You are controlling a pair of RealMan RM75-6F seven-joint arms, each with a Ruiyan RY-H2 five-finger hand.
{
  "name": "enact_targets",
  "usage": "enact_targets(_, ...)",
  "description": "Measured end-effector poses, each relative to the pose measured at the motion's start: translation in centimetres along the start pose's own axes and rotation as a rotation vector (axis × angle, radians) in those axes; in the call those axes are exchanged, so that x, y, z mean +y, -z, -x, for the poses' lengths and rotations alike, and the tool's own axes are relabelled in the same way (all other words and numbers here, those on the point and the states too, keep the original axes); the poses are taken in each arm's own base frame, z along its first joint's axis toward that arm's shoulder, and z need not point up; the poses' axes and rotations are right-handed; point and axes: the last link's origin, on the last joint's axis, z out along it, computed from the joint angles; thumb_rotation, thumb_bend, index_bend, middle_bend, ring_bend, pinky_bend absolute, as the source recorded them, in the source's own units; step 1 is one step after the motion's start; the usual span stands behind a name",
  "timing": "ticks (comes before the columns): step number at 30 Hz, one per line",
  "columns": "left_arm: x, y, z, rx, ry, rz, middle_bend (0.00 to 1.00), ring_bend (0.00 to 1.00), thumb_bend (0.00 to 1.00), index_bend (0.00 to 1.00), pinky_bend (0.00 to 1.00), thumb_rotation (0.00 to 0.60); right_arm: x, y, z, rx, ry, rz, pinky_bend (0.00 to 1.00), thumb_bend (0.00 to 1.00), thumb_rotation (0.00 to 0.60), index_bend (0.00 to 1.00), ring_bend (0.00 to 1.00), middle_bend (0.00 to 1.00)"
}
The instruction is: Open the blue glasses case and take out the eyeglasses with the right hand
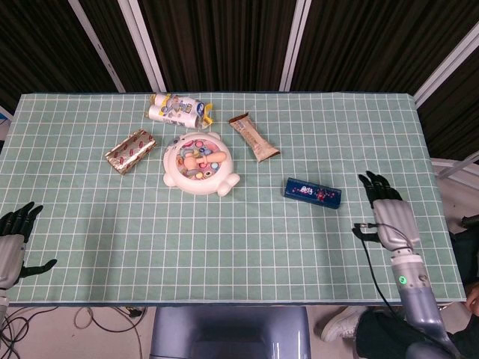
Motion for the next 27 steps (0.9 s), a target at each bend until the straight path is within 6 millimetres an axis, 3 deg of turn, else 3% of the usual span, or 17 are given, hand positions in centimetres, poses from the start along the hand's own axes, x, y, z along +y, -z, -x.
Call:
enact_targets(6, -0.1, 0.0, 0.0, -0.007, 0.005, -0.006, 0.0, 0.0, 0.06, 0.0, 0.0, 0.6, -4.8, -4.6, 2.0, -0.037, 0.005, -0.025, 0.2, 0.34, 0.6, 0.0, 0.0, 0.16)
enact_targets(12, -0.1, -0.1, 0.1, -0.015, 0.009, -0.013, 0.0, 0.0, 0.06, 0.0, 0.0, 0.6, -7.1, -7.6, 4.3, -0.075, 0.003, 0.005, 0.2, 0.35, 0.6, 0.0, 0.0, 0.17)
enact_targets(27, -0.1, -0.3, 0.2, -0.026, 0.019, -0.031, 0.0, 0.0, 0.06, 0.0, 0.0, 0.6, -10.1, -10.7, 8.0, -0.117, 0.004, 0.052, 0.2, 0.34, 0.6, 0.0, 0.0, 0.15)
